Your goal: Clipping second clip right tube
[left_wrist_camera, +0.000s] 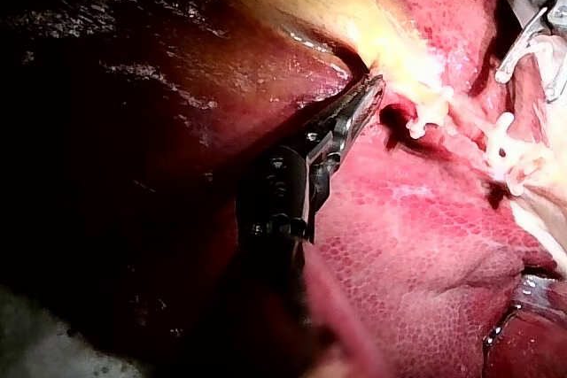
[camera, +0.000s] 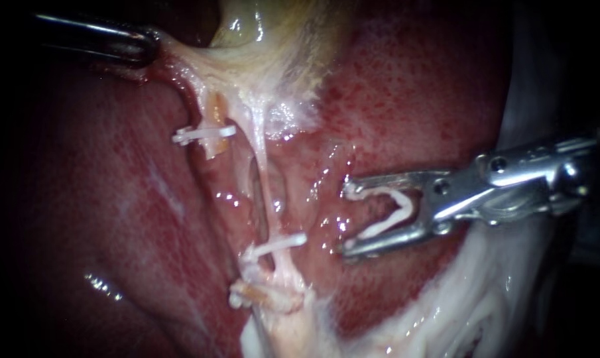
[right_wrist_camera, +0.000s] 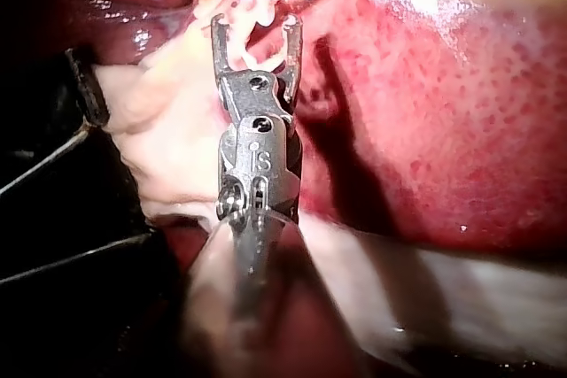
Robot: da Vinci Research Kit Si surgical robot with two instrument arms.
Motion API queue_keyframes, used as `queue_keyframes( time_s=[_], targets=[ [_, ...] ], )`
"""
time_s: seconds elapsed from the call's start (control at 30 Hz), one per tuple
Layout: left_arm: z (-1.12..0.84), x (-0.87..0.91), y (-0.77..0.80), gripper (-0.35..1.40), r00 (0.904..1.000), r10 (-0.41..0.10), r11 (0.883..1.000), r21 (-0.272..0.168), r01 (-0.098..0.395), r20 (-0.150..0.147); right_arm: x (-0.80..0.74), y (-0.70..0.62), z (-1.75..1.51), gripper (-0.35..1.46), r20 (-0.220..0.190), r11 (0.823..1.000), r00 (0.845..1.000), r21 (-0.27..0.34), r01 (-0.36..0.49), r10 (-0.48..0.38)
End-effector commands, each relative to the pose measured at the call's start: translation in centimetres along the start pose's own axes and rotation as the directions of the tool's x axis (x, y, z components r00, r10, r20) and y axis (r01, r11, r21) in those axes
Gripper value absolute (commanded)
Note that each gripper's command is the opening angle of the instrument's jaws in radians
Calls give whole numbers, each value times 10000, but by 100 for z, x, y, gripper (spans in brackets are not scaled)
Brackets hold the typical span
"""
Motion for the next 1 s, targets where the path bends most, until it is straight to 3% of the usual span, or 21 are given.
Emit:
queue_keyframes(
  time_s=[0.03, 0.33, 0.5, 0.67, 1.0],
  targets=[
    [0, 0, 0, -35, 10000, 1, 10000, 5, -1, 1, -3, 4, 8, 50, -116, 9999, 9998, 72, -146, 146],
    [0, 0, 1, -35, 10000, 1, 10000, 8, -1, 0, -18, 37, 46, 50, -797, 9893, 9892, 883, -1163, 1234],
    [1, 0, 1, -35, 10000, -1, 10000, 12, 1, -1, -19, 48, 54, 50, -1060, 9768, 9792, 1455, -1569, 1731],
    [1, 0, 1, -35, 10000, -3, 10000, 15, 3, -2, -15, 49, 64, 50, -1292, 9669, 9712, 1861, -1745, 2002],
    [2, 1, 1, -35, 10000, -5, 10000, 20, 5, -3, -2, 37, 78, 50, -1782, 9341, 9509, 3009, -1922, 2531]
  ],
)
